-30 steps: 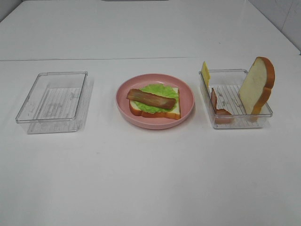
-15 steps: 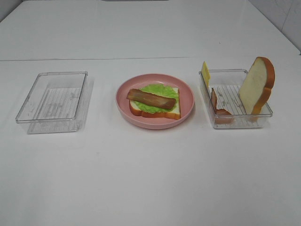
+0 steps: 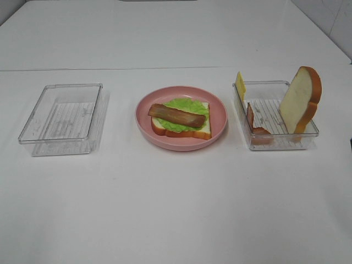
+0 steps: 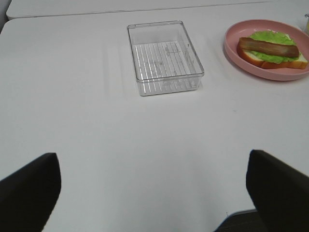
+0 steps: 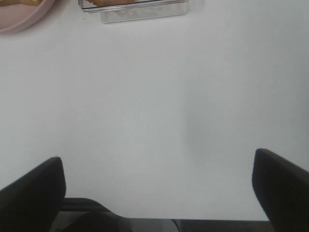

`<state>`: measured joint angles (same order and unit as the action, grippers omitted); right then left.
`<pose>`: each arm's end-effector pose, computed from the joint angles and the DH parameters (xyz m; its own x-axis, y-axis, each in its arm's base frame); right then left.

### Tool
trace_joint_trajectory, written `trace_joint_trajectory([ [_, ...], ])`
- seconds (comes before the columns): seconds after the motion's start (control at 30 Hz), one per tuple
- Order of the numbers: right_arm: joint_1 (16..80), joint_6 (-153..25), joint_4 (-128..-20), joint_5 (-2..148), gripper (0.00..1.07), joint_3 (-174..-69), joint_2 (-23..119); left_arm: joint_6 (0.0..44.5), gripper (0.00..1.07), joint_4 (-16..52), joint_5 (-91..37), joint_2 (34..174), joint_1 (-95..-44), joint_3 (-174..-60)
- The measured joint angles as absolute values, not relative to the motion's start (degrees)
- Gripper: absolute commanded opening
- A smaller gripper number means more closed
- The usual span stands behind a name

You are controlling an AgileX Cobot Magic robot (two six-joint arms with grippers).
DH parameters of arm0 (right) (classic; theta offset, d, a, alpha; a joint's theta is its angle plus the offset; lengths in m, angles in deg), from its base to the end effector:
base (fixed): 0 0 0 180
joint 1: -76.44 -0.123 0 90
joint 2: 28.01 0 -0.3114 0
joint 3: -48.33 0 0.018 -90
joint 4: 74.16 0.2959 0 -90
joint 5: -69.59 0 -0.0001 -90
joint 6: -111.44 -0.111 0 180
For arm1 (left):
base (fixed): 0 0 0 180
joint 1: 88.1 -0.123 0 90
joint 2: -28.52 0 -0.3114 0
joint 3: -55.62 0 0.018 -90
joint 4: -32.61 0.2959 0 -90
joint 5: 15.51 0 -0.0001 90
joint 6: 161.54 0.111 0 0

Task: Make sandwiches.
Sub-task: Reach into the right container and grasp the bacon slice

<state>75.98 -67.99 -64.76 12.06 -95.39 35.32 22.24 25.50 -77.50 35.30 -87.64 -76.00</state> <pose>0.1981 0.0169 0.2685 -0.9211 0.0705 -0.3830 0.0102 0.9875 0.1572 0.0215 -0.0123 0.2935 -0.4527 0.0111 -0.8916 0.1088 0.9931 -0.0429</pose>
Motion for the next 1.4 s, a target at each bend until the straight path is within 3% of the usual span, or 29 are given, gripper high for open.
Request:
trace_joint_trajectory([
  [0.2, 75.35, -65.13, -61.49, 13.44, 0.98, -103.13, 46.09, 22.24, 1.01, 25.50, -77.50, 35.30, -87.64, -76.00],
  [0.43, 66.07, -66.39, -61.44, 16.02, 0.98, -114.58, 64.20, 22.24, 1.01, 25.50, -77.50, 35.30, -87.64, -76.00],
  [0.6, 63.32, -66.62, -61.44, 16.48, 0.98, -120.43, 72.56, 22.24, 1.01, 25.50, -77.50, 35.30, -87.64, -76.00],
  [0.97, 62.75, -66.33, -61.67, 16.48, 0.98, -132.12, 86.54, 22.24, 1.01, 25.50, -77.50, 35.30, -87.64, -76.00],
  [1.4, 62.75, -66.16, -62.81, 16.42, 0.97, -136.01, 96.34, 22.24, 1.01, 25.50, -77.50, 35.30, -87.64, -76.00],
])
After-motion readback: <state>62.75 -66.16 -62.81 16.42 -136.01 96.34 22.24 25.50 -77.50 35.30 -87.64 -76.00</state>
